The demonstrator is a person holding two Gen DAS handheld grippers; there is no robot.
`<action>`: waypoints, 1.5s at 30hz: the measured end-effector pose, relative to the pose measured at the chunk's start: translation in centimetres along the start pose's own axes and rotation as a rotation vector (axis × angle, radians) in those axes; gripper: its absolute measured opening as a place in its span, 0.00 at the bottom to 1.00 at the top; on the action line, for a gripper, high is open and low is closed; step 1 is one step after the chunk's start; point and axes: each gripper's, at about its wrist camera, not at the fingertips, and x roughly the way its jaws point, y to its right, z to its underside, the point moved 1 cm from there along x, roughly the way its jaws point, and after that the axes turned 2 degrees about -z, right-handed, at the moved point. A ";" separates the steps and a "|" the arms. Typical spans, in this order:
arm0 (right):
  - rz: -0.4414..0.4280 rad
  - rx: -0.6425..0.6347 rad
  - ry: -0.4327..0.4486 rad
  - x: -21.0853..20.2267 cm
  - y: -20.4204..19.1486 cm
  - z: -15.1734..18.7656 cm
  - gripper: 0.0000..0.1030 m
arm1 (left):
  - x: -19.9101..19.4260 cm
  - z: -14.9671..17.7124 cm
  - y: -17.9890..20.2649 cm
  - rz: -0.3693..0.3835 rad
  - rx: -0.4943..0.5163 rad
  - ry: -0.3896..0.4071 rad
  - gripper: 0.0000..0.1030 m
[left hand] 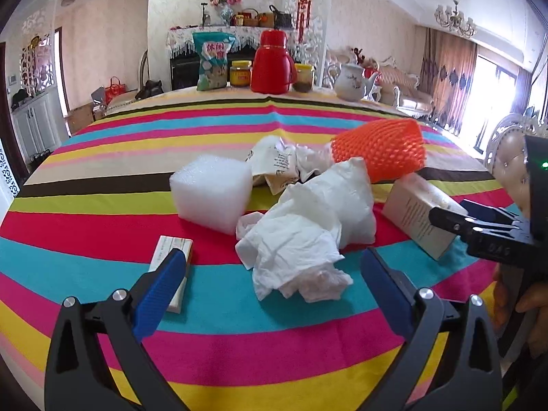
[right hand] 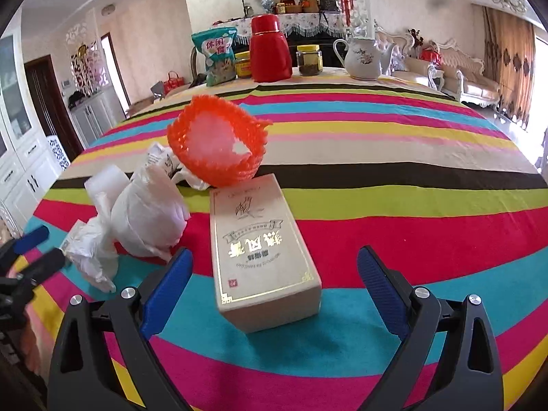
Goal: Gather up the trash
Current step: 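Grasp the white crumpled tissue with the left tool while the right tool grasps the cream box, then carry the tissue and cream box over the pink wastebasket with both tools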
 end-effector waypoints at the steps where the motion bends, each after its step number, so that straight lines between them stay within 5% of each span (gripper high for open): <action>1: -0.003 -0.003 -0.012 0.2 -0.1 0.0 0.88 | 0.4 -0.2 0.1 -0.003 -0.002 -0.010 0.95; 8: 0.002 -0.039 -0.031 0.5 -0.7 -0.1 0.80 | 3.4 -0.9 1.4 -0.024 0.016 -0.108 0.91; 11: 0.014 -0.052 -0.054 0.9 -1.0 0.0 0.71 | 4.3 -0.5 1.5 -0.001 0.015 -0.153 0.59; 13: 0.012 -0.052 -0.059 1.0 -0.9 0.0 0.55 | 4.9 0.0 1.9 0.033 0.032 -0.189 0.31; 16: 0.004 -0.082 -0.034 0.3 -1.5 0.2 0.50 | 4.2 0.4 2.1 0.064 0.049 -0.174 0.15; 23: 0.023 -0.128 0.024 -0.9 -2.6 0.5 0.49 | 1.3 0.3 1.4 0.047 0.053 -0.028 0.14; 35: -0.007 -0.163 0.106 -2.9 -3.6 1.0 0.49 | -1.0 0.2 1.4 0.040 0.065 0.033 0.15; 45: -0.045 -0.231 0.177 -6.4 -7.4 0.8 0.49 | -6.8 1.1 0.0 0.021 0.063 0.090 0.15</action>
